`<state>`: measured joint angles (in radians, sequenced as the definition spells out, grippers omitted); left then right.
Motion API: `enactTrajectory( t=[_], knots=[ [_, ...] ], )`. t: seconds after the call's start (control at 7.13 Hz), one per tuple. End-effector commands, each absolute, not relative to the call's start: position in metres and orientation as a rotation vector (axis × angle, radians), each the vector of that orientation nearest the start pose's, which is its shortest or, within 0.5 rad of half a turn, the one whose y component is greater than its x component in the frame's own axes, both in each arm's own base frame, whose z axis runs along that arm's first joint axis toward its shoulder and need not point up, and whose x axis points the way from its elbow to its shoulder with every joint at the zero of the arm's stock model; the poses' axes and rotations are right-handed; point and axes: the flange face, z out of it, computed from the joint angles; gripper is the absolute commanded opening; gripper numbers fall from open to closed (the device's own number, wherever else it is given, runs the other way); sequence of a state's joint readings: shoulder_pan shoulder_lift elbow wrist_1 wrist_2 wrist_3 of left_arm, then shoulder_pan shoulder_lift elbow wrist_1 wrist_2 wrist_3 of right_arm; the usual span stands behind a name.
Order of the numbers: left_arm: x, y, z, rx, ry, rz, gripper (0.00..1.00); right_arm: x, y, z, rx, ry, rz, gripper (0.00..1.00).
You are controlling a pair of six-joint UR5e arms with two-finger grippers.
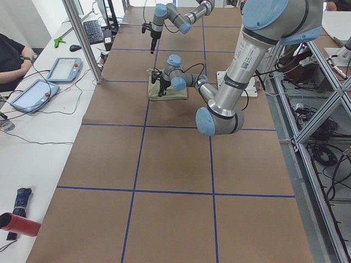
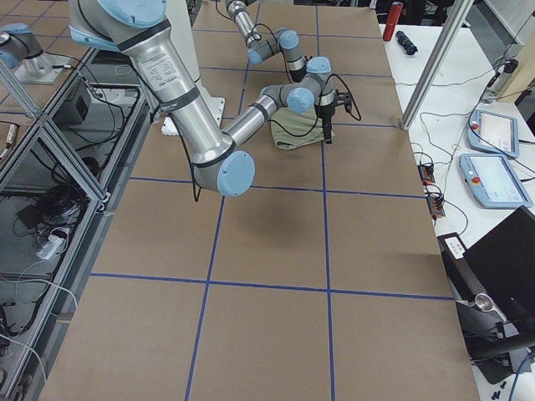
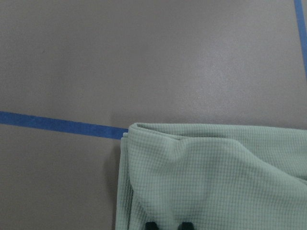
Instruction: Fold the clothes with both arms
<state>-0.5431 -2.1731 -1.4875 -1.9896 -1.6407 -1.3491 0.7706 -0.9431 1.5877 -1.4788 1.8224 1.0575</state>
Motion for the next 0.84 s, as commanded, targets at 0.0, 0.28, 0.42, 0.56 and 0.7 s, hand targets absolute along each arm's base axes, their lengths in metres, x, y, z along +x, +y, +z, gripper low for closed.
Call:
enactTrajectory(
  t=[0.0,0.28,0.42,0.56,0.7],
  knots=[
    [0.552,-0.477,0.302,0.290,0.888,-0.252,0.00,-0.429,-0.567,0.275,0.246,-0.731,0.151,1.00],
    [0.532,-0.494,0.305,0.339,0.868,-0.209,0.00,-0.429,-0.567,0.274,0.247,-0.732,0.151,1.00],
    [0.520,-0.506,0.306,0.361,0.857,-0.200,0.00,-0.429,-0.567,0.274,0.247,-0.732,0.151,1.00],
    [0.513,-0.513,0.307,0.377,0.850,-0.191,0.00,-0.429,-0.567,0.274,0.247,-0.732,0.151,1.00],
    [0.511,-0.514,0.307,0.379,0.849,-0.193,0.00,-0.429,-0.567,0.275,0.247,-0.731,0.149,1.00]
  ],
)
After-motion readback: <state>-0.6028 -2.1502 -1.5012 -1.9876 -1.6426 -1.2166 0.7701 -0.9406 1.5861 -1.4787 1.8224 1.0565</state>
